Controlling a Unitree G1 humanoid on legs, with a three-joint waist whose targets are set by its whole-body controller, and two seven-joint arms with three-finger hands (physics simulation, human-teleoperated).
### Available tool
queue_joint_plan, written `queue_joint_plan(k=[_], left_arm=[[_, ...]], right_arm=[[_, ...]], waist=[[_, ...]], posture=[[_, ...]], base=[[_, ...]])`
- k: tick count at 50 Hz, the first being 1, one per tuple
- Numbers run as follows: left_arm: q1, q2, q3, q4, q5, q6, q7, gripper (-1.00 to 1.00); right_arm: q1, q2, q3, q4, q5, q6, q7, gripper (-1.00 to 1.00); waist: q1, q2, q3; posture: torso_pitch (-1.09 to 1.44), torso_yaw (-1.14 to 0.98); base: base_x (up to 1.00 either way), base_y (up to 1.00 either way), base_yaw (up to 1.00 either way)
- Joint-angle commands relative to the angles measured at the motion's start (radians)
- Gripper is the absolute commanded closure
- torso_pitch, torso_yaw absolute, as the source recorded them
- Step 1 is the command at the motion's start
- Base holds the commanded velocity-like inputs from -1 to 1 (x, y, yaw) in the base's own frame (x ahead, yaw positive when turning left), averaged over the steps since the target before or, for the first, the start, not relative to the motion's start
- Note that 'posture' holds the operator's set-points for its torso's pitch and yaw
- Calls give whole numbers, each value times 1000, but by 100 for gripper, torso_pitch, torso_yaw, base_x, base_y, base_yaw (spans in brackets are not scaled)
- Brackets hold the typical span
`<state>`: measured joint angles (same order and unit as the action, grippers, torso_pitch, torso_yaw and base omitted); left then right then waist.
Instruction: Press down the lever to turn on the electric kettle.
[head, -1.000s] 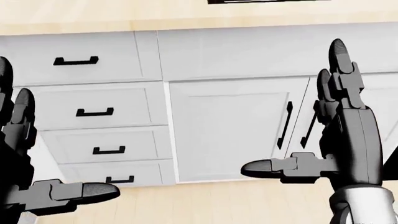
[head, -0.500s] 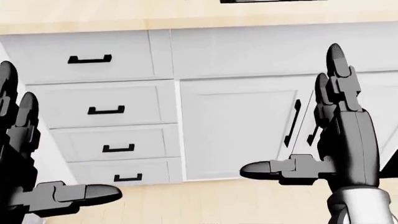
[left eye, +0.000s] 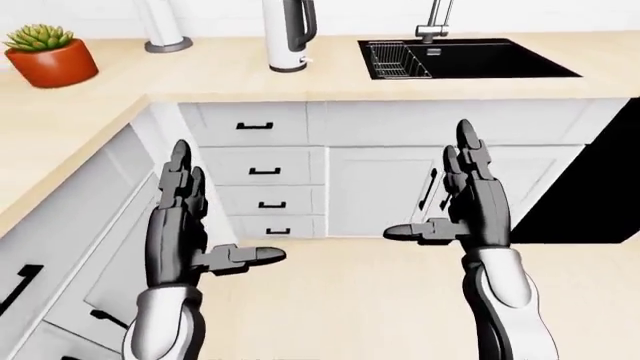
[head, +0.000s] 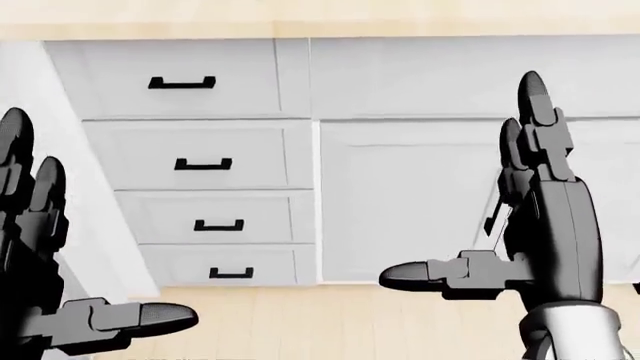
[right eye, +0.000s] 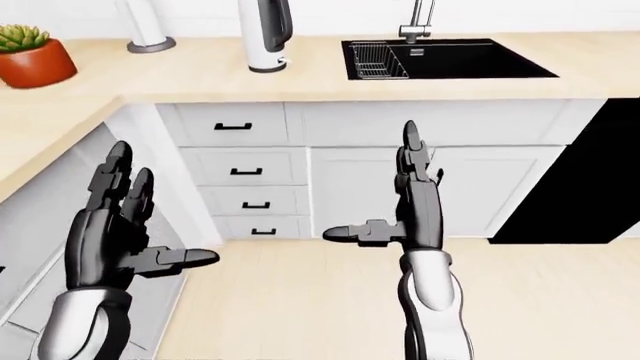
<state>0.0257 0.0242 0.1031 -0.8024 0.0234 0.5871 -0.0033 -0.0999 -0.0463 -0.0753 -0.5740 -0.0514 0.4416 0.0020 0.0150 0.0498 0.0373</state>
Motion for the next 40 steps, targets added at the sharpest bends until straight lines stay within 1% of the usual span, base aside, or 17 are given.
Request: queue_joint_plan(k=[1, 6, 10, 11, 12, 13, 15, 19, 21, 22, 25, 31, 33, 35, 37, 38, 40], left_arm=[[-24, 0, -12, -52, -2, -31, -3, -100], [-27, 1, -11, -48, -2, -31, -4, -100], [-30, 1, -11, -45, -2, -31, -4, -100], [-30, 1, -10, -42, -2, -34, -5, -100], [-31, 1, -10, -42, -3, -33, -4, -100], [-31, 1, -10, -41, -2, -34, -4, -100], [-31, 1, -11, -39, -2, -37, -5, -100], [-29, 1, -10, -36, -2, -41, -5, -100], [-29, 0, -10, -34, -3, -42, -5, -100], [-28, 1, -10, -33, -3, -45, -5, -100], [-27, 0, -10, -34, -3, -45, -5, -100], [-31, 1, -8, -21, -4, -54, -5, -100], [-31, 1, -9, -22, -4, -53, -5, -100], [-31, 1, -9, -22, -4, -53, -5, -100], [-29, 1, -11, -24, -3, -53, -4, -100], [-31, 1, -10, -21, -3, -54, -4, -100], [-30, 1, -11, -25, -3, -52, -4, -100]], right_arm=[[-25, -9, -20, -46, -4, -33, -7, -100], [-25, -9, -19, -51, -5, -28, -7, -100], [-25, -9, -19, -54, -6, -26, -7, -100], [-25, -9, -18, -54, -7, -27, -7, -100], [-25, -9, -18, -54, -7, -26, -7, -100], [-25, -8, -18, -54, -7, -26, -7, -100], [-26, -8, -18, -54, -7, -27, -7, -100], [-27, -8, -17, -49, -8, -30, -7, -100], [-27, -8, -16, -44, -9, -34, -7, -100], [-28, -7, -16, -42, -9, -35, -7, -100], [-27, -7, -14, -37, -9, -40, -8, -100], [-26, -6, -12, -39, -11, -39, -8, -100], [-26, -6, -11, -40, -11, -39, -8, -100], [-26, -5, -11, -39, -11, -38, -8, -100], [-26, -5, -10, -40, -11, -38, -7, -100], [-26, -5, -10, -39, -11, -38, -7, -100], [-27, -5, -10, -40, -11, -37, -7, -100]], waist=[[-5, -1, -20], [-8, -50, -13], [-12, -134, -23], [-19, -93, -14], [-10, -108, -15], [-14, -104, -18], [-9, -89, -22], [-10, -45, -8], [-14, -5, -11], [-14, 30, -22], [-9, 13, -13], [-8, -41, -15], [-8, -70, -15], [-9, -128, -29], [-16, -100, -13], [-11, -104, -11], [-11, -91, -18]], posture=[[0, 0], [0, 0], [0, 0], [0, 0], [0, 0], [0, 0], [0, 0], [0, 0], [0, 0], [0, 0], [0, 0], [0, 0], [0, 0], [0, 0], [0, 0], [0, 0], [0, 0]], base=[[0, 0, 12], [0, 0, 11], [0, 0, 12], [0, 0, 12], [0, 0, 12], [0, 0, 12], [0, 0, 12], [0, 0, 12], [0, 0, 11], [0, 0, 12], [0, 0, 11], [0, 0, 12], [0, 0, 12], [0, 0, 12], [0, 0, 11], [0, 0, 11], [0, 0, 12]])
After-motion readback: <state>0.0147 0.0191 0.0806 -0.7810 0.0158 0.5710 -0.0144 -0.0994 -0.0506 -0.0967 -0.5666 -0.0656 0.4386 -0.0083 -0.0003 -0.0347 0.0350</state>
